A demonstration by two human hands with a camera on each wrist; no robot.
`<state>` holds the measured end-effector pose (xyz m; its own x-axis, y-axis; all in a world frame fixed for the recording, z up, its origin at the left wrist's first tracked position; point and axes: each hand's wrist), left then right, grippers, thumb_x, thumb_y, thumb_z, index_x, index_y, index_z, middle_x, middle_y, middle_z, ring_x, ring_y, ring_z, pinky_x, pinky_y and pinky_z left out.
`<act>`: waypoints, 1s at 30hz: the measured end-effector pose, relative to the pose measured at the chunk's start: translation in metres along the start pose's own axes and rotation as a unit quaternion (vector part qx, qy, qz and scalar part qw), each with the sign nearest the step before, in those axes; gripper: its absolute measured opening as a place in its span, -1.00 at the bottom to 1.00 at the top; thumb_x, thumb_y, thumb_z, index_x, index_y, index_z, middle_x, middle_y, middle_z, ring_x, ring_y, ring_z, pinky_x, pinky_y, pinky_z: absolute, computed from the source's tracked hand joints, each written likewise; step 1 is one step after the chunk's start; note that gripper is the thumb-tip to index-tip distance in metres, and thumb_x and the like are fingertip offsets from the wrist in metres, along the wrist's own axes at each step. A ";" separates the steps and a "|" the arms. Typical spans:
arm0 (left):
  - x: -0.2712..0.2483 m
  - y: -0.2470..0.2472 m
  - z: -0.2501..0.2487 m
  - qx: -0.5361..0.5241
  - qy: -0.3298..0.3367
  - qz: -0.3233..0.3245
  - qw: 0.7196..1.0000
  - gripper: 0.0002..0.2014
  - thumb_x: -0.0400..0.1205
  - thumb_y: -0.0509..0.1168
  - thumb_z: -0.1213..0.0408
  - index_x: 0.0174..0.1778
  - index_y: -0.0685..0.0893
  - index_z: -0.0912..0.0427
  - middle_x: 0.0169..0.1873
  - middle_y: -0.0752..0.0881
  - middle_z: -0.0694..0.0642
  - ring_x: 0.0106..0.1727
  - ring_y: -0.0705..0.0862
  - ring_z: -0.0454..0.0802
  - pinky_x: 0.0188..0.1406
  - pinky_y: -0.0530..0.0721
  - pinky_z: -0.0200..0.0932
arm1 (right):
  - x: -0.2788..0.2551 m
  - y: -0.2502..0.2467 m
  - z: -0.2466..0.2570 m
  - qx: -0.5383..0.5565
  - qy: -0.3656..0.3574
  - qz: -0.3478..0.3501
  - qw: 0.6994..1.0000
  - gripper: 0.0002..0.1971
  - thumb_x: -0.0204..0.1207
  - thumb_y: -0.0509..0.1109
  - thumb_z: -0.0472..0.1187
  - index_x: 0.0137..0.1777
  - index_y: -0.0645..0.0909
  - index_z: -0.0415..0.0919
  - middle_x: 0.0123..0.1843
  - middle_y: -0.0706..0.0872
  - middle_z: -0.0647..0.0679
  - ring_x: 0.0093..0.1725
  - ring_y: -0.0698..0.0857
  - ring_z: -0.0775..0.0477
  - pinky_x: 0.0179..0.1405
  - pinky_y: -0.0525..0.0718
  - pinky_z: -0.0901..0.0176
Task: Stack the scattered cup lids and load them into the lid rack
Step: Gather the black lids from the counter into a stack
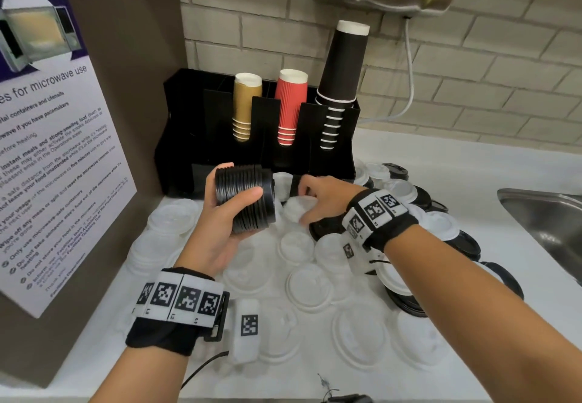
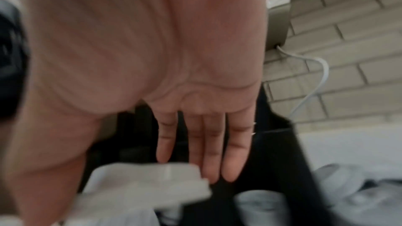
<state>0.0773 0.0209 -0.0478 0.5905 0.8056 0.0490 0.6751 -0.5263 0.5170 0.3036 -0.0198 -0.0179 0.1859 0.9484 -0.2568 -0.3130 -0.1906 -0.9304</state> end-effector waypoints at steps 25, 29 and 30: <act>-0.003 0.003 0.006 0.007 -0.024 0.009 1.000 -0.37 0.22 0.60 0.15 0.19 0.58 -0.28 0.21 0.69 0.06 0.20 0.73 0.15 -0.13 0.76 0.11 | -0.004 0.011 -0.004 0.003 0.097 -0.053 0.994 -0.35 0.48 0.41 0.13 0.50 0.35 -0.12 0.33 0.49 -0.20 0.26 0.58 -0.23 0.23 0.60 -0.02; -0.003 0.009 0.013 0.004 -0.029 0.016 0.999 -0.41 0.25 0.59 0.17 0.17 0.59 -0.28 0.20 0.71 0.04 0.20 0.73 0.12 -0.12 0.76 0.14 | -0.022 0.006 -0.004 0.199 0.088 -0.148 0.965 -0.41 0.50 0.40 0.11 0.48 0.36 -0.02 0.20 0.52 -0.17 0.09 0.59 -0.14 -0.01 0.55 0.18; -0.003 0.011 0.015 0.005 -0.030 0.018 0.999 -0.43 0.28 0.57 0.19 0.18 0.58 -0.27 0.20 0.71 0.05 0.20 0.73 0.13 -0.13 0.76 0.14 | -0.029 0.007 -0.002 0.274 0.076 -0.166 0.944 -0.46 0.53 0.37 0.09 0.47 0.38 0.01 0.13 0.59 -0.13 0.02 0.63 -0.11 -0.11 0.57 0.21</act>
<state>0.0899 0.0087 -0.0545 0.6394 0.7687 0.0164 0.6572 -0.5574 0.5073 0.2978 -0.0491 -0.0179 0.4762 0.8780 -0.0480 -0.6417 0.3097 -0.7017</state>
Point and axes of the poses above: each hand's wrist, its own x-axis towards the middle knuckle, its own y-axis out of the palm, z = x × y
